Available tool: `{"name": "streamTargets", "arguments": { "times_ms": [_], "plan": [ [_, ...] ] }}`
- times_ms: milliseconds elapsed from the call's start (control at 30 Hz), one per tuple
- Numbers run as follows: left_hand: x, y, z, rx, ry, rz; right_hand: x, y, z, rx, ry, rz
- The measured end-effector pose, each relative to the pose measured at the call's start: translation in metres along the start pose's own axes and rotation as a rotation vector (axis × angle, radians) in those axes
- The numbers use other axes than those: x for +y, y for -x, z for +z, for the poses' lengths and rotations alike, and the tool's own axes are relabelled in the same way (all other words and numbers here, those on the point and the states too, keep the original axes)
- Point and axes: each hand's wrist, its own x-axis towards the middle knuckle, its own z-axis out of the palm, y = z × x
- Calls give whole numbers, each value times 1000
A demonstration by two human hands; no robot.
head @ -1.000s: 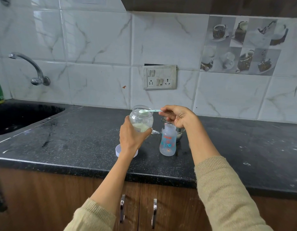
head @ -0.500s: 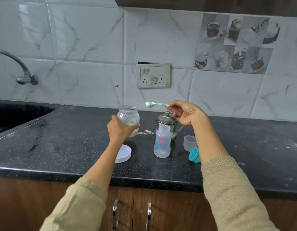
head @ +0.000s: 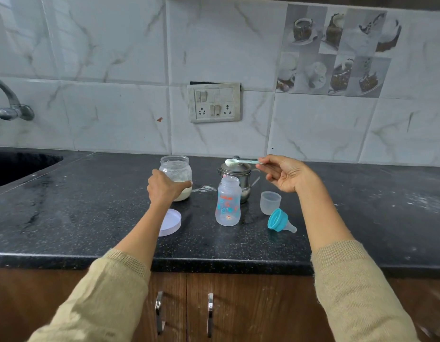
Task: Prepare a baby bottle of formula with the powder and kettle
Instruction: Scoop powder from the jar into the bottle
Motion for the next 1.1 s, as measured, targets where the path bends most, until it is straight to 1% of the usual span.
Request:
{"name": "streamTargets", "arguments": {
  "times_ms": [100, 167, 267, 300, 333, 400, 433, 500, 567, 633, 800, 1000, 1100],
  "plan": [
    [7, 7, -1, 24, -34, -8, 2, 5, -3, -8, 5, 2],
    [15, 20, 0, 65, -15, 22, 2, 9, -5, -9, 5, 2],
    [27, 51, 6, 148, 111, 217, 2, 15, -6, -9, -4, 3],
    [30, 65, 10, 137, 166, 297, 2, 18, -6, -10, -7, 4],
    [32, 79, 14, 92, 219, 363, 3, 20, -6, -11, -6, 6],
    [33, 102, 22, -36, 280, 439, 3, 26, -6, -13, 1, 7],
    [33, 109, 27, -104, 288, 446, 4, 28, -6, -14, 5, 7],
    [28, 116, 35, -218, 290, 397, 5, 33, -6, -15, 17, 7],
    [24, 119, 42, -275, 263, 322, 7, 37, -6, -15, 27, 8],
    [21, 120, 48, -268, 256, 301, 8, 39, -6, -16, 32, 10],
    [16, 117, 53, -182, 279, 305, 10, 42, -5, -19, 42, 7],
    [13, 113, 58, -167, 267, 329, 12, 43, -5, -27, 75, -18],
    [12, 112, 59, -167, 260, 329, 12, 44, -4, -41, 150, -59]
  ]
}}
